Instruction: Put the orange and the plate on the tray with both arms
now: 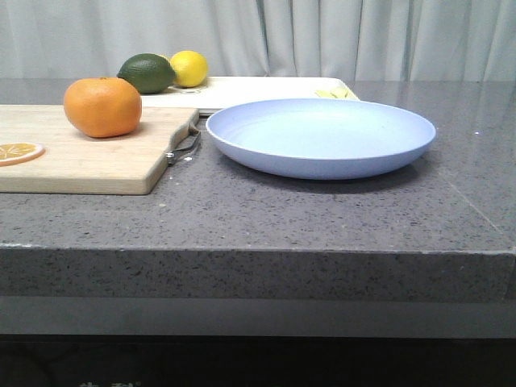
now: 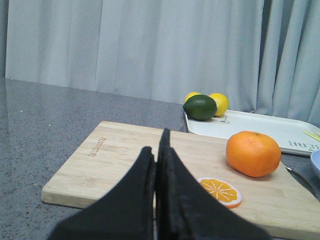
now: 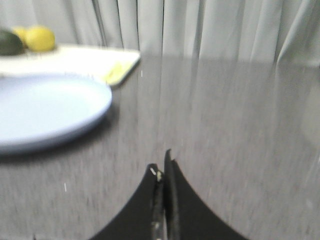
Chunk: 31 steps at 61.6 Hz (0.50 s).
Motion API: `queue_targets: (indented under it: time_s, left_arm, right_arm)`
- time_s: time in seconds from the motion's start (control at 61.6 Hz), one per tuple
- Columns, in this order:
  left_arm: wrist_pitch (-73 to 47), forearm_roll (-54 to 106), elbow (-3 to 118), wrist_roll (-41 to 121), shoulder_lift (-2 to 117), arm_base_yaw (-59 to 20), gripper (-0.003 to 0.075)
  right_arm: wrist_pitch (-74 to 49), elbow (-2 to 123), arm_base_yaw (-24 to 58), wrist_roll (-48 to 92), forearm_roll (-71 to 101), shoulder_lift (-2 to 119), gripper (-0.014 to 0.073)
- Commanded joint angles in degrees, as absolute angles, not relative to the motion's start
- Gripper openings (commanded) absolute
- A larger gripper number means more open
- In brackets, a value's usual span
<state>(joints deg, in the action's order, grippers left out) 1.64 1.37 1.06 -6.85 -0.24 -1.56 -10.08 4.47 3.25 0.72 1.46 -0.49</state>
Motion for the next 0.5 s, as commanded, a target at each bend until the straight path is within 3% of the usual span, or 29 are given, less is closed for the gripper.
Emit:
queue_targets:
  time_s: [0.0,0.276,0.487]
  left_arm:
    - [4.67,1.76,5.94,-6.86,-0.47,-1.35,-0.0017]
    - [-6.32,0.42,23.37,-6.76,16.23,-1.35,-0.0017]
    - [-4.76,-2.66,30.62,-6.76,30.63,-1.35,-0.0017]
  right_arm:
    - [-7.49,11.11,2.90,1.07,1.75,-0.21,-0.0067]
    - [-13.69,28.80,2.90,1.07,1.86,18.14,-0.0062]
    - [-12.58,36.27,2.90,1.07,1.86,31.23,-0.0062]
